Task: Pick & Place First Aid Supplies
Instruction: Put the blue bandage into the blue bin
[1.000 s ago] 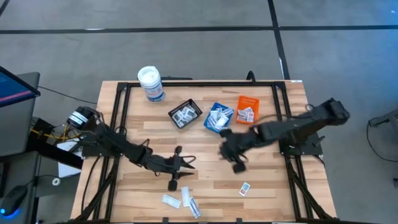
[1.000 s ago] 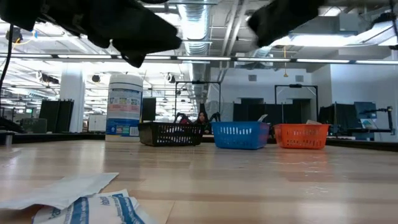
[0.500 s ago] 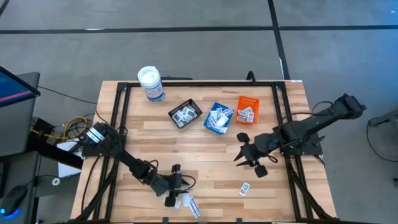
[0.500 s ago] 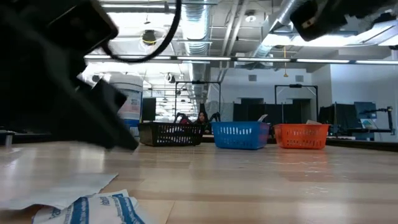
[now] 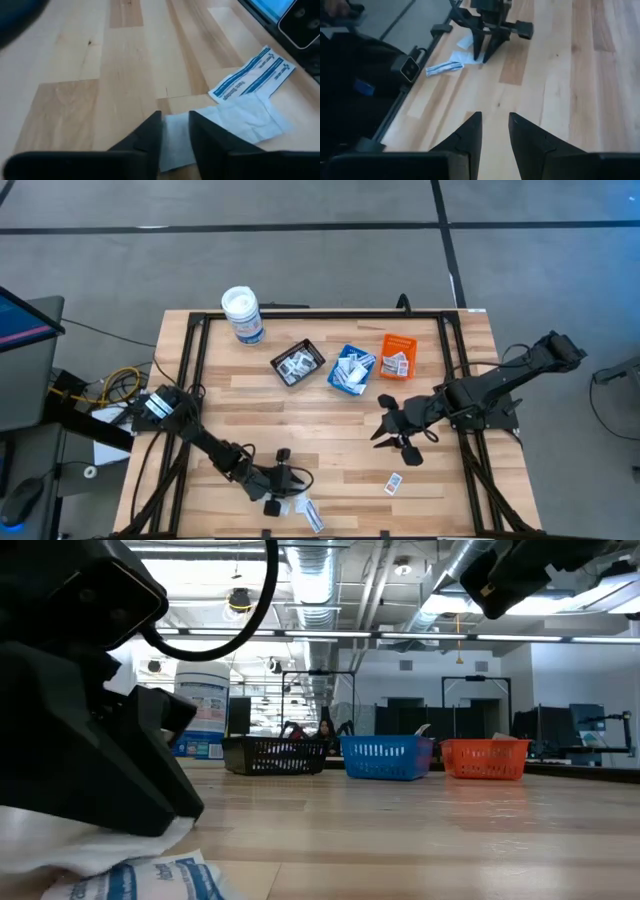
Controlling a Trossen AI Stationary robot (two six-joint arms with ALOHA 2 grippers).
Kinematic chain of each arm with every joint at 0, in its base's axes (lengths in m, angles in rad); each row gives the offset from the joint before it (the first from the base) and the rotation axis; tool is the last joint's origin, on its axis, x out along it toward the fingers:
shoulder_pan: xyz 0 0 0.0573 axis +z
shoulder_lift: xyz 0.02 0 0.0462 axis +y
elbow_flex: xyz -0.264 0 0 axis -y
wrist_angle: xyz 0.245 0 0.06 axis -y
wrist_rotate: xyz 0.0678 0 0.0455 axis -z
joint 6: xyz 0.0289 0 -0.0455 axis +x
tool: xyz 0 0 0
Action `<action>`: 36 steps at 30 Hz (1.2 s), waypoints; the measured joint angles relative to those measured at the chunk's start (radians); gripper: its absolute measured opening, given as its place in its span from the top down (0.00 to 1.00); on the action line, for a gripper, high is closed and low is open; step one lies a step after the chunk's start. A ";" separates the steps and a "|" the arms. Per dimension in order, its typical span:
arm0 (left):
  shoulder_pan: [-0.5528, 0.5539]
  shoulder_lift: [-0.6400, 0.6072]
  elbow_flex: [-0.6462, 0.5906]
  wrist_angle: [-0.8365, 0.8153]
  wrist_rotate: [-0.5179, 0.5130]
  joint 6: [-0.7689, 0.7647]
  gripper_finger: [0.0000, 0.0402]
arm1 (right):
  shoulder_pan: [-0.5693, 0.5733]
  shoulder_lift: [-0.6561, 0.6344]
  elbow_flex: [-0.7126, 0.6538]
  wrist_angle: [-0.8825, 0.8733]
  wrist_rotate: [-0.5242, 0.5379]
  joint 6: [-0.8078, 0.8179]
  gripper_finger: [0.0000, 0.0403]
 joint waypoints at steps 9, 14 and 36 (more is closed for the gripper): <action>0.067 -0.053 -0.021 -0.028 0.017 0.049 0.98 | 0.000 0.005 0.000 0.008 0.000 0.008 0.77; 0.140 -0.147 -0.028 -0.049 -0.022 0.220 0.97 | 0.000 0.005 0.000 0.029 0.000 0.007 0.77; 0.835 -0.102 0.145 0.318 0.272 0.424 0.96 | 0.000 0.005 0.000 0.018 0.000 0.005 0.77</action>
